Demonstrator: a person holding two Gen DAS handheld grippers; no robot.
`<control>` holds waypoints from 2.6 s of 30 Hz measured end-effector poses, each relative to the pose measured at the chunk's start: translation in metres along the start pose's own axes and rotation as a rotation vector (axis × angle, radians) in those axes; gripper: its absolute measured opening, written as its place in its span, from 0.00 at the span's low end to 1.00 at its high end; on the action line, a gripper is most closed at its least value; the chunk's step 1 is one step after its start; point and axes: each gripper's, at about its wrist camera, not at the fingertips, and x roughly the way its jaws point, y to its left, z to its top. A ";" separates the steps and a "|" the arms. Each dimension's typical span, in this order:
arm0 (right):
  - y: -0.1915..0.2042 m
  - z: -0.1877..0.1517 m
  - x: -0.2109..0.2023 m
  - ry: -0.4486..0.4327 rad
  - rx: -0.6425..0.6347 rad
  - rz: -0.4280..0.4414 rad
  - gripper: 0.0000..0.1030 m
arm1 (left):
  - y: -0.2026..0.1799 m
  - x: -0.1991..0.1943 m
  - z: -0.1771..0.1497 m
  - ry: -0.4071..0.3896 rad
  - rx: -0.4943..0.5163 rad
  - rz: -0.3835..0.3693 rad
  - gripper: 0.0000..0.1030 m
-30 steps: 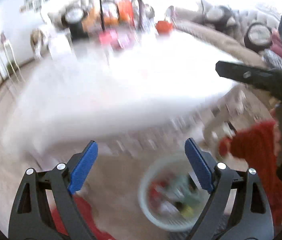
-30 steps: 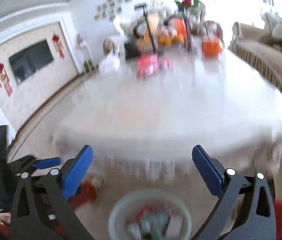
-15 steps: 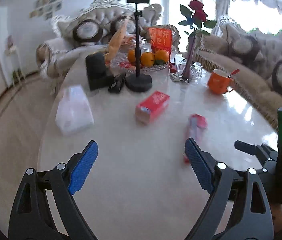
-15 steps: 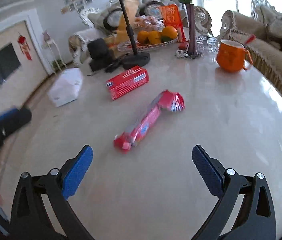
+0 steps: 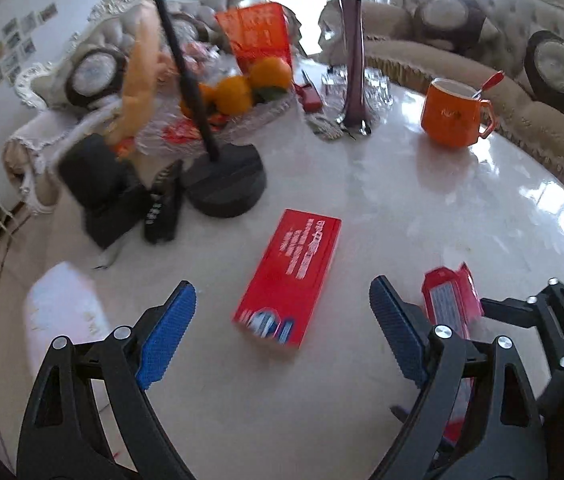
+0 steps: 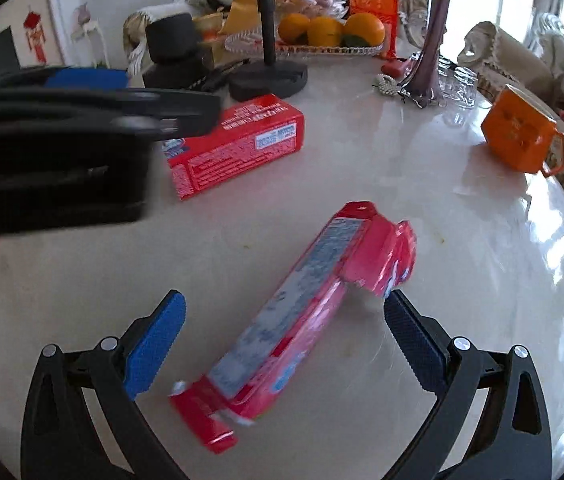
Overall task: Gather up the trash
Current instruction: 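Grasp the red toothpaste box with the left tool while the right tool grasps the pink candy tube, then carry both items to the wastebasket and open both tools to drop them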
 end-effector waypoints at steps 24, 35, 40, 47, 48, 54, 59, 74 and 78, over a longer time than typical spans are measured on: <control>-0.018 0.005 0.001 -0.011 -0.041 0.049 0.58 | 0.006 0.067 0.002 0.185 -0.159 0.009 0.53; -0.049 0.015 -0.014 -0.101 0.141 0.370 0.25 | 0.006 0.039 -0.013 0.104 -0.257 -0.012 0.53; -0.061 0.018 -0.020 -0.154 0.189 0.354 0.25 | 0.026 -0.007 -0.031 0.043 -0.367 -0.021 0.53; -0.079 -0.051 -0.097 -0.272 0.208 0.500 0.25 | -0.024 -0.141 -0.101 -0.032 -0.312 0.001 0.53; -0.082 -0.069 -0.116 -0.295 0.190 0.503 0.25 | -0.038 -0.163 -0.117 -0.051 -0.305 -0.007 0.53; -0.109 -0.188 -0.214 -0.281 0.122 0.597 0.25 | -0.132 -0.265 -0.234 -0.101 -0.322 -0.054 0.53; -0.101 -0.285 -0.257 -0.135 -0.013 0.591 0.25 | -0.216 -0.297 -0.327 -0.056 -0.344 -0.075 0.53; -0.064 -0.414 -0.126 0.275 -0.029 0.405 0.25 | -0.321 -0.167 -0.456 0.302 -0.342 -0.066 0.53; -0.059 -0.422 -0.112 0.291 -0.037 0.385 0.25 | -0.323 -0.153 -0.461 0.343 -0.364 -0.067 0.57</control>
